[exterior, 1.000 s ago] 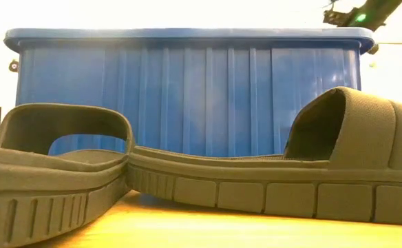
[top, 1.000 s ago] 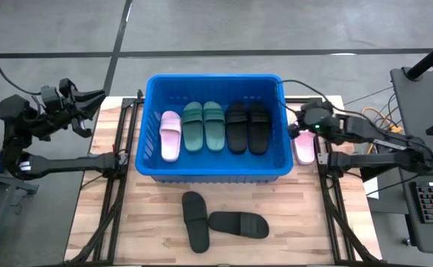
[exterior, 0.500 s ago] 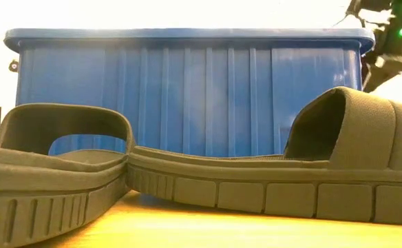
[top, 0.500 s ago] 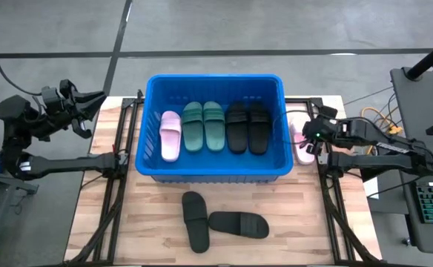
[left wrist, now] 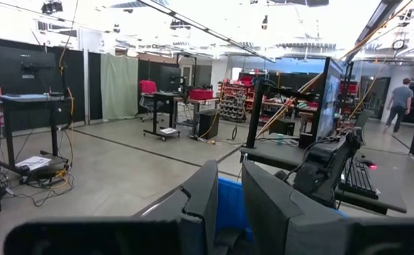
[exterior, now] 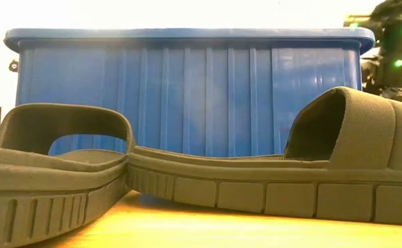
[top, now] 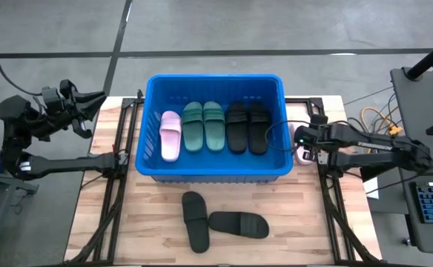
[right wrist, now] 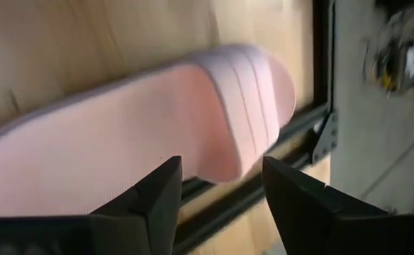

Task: Pick and place slides into bin
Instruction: Put the pink slide into the blue container

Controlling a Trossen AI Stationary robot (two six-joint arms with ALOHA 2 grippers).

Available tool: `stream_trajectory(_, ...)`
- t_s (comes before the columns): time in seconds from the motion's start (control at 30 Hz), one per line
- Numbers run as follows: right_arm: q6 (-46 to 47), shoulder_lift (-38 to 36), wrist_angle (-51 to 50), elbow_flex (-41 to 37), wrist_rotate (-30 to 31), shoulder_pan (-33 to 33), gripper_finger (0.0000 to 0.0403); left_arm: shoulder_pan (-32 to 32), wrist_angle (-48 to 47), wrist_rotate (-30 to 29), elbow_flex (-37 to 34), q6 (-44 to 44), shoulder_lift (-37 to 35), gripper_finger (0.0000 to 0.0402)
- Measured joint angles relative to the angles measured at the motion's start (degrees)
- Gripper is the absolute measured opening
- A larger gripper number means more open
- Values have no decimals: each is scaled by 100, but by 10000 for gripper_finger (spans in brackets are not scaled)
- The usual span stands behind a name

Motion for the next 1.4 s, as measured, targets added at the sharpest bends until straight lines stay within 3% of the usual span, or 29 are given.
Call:
stream_trajectory(0.13, 185, 668, -13, 93, 14, -232, 178, 0, 2, 0, 0, 0, 0, 52)
stream_trajectory(0.4, -649, 1547, 848, 212, -79, -938, 163, 0, 4, -9, 0, 0, 0, 52)
stream_trajectory(0.6, -1884, 1816, 1325, 260, -192, -1532, 160, -1, 4, -17, 0, 0, -2, 52)
stream_trajectory(0.73, -2313, 1982, 1398, 258, -600, -1889, 159, 1, 4, -24, 0, 0, -2, 52)
stream_trajectory(0.93, -2818, 2050, 1955, 215, -649, -2117, 153, 1, 6, -22, 0, -2, -2, 52)
stream_trajectory(1.07, -2996, 2065, 1965, 201, -668, -2176, 113, 0, 5, -24, 0, -9, -2, 52)
stream_trajectory(1.23, -3048, 2064, 1985, 169, -668, -2267, 22, 1, 6, -22, 0, -13, -2, 52)
stream_trajectory(1.4, -2947, 2032, 1967, 169, -691, -2284, 11, -1, 6, -22, 0, -16, -2, 52)
